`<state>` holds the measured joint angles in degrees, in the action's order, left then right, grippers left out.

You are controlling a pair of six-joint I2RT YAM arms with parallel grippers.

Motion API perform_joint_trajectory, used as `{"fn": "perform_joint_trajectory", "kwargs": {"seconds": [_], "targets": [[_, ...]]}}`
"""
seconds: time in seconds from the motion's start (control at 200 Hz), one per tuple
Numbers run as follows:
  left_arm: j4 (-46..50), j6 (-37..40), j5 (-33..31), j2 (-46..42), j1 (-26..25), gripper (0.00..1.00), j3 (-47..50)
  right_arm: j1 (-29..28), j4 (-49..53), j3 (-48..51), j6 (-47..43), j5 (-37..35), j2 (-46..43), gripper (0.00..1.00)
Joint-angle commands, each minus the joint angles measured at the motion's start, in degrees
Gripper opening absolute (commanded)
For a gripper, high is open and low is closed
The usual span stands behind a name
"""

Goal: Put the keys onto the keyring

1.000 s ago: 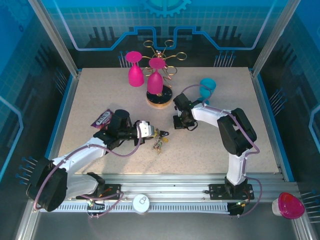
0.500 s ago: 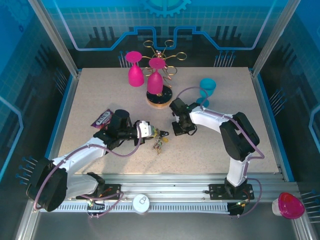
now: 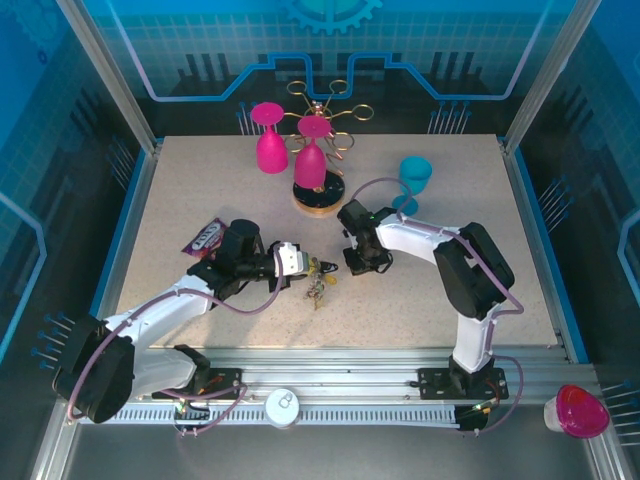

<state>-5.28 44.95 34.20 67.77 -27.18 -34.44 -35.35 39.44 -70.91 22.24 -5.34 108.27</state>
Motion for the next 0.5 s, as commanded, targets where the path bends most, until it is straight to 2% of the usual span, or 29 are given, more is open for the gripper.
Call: {"fn": "perform_joint_trajectory", "kwargs": {"seconds": [0.0, 0.15, 0.34, 0.495], "targets": [[-0.1, 0.2, 0.3, -0.1, -0.3, 0.00, 0.4, -0.5, 1.2, -0.4, -0.1, 1.1, 1.0, 0.14], [-0.1, 0.3, 0.3, -0.1, -0.3, 0.00, 0.4, -0.5, 1.3, -0.6, -0.2, 0.9, 0.8, 0.11], [0.0, 0.3, 0.3, -0.1, -0.3, 0.00, 0.4, -0.5, 1.5, -0.4, -0.3, 0.3, -0.4, 0.00], [0.0, 0.3, 0.2, -0.2, -0.3, 0.00, 0.4, -0.4, -0.4, 1.0, -1.3, -0.2, -3.9, 0.00]]}}
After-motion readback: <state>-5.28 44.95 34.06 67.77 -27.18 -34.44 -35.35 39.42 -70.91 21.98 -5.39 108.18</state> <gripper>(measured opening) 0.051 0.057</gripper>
